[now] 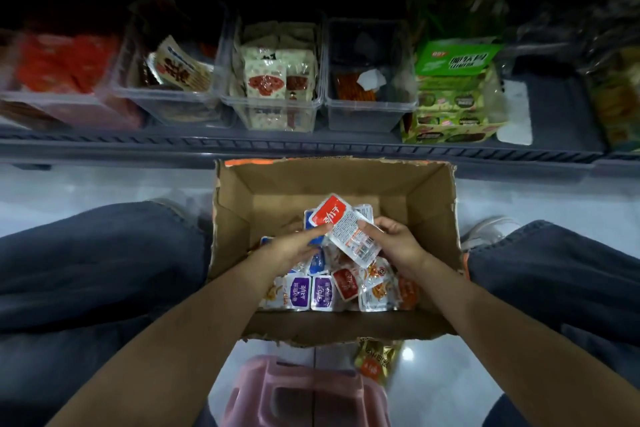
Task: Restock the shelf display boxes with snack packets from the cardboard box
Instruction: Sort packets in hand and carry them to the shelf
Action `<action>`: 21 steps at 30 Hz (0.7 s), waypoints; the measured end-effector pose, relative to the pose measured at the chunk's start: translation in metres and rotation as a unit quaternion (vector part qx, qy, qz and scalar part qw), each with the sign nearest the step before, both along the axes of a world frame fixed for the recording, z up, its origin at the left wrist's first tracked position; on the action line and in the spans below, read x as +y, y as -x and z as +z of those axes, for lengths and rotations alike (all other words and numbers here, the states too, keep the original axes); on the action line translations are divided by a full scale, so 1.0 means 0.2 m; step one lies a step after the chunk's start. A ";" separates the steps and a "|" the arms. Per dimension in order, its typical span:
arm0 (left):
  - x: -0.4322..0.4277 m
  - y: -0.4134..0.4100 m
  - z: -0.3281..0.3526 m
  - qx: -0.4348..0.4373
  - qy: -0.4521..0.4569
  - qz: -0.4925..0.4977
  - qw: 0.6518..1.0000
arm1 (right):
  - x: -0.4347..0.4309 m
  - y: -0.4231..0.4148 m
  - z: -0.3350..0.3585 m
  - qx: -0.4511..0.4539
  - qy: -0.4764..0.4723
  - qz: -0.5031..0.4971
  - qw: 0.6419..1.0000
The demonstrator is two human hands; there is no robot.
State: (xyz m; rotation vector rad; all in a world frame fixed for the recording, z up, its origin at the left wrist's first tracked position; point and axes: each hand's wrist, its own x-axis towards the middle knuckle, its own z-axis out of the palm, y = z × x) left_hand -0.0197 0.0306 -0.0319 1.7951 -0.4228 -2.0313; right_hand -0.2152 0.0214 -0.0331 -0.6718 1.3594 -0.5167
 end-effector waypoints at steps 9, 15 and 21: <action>-0.05 -0.09 0.43 -0.032 0.181 0.041 0.982 | 0.03 -0.06 0.47 -0.022 0.091 0.069 0.993; -0.11 -0.08 0.80 -0.097 0.317 -0.049 0.942 | -0.04 -0.12 0.81 -0.045 0.173 0.073 0.981; -0.11 -0.05 1.10 -0.082 0.399 0.007 0.913 | -0.07 -0.19 1.08 -0.060 0.247 0.026 0.967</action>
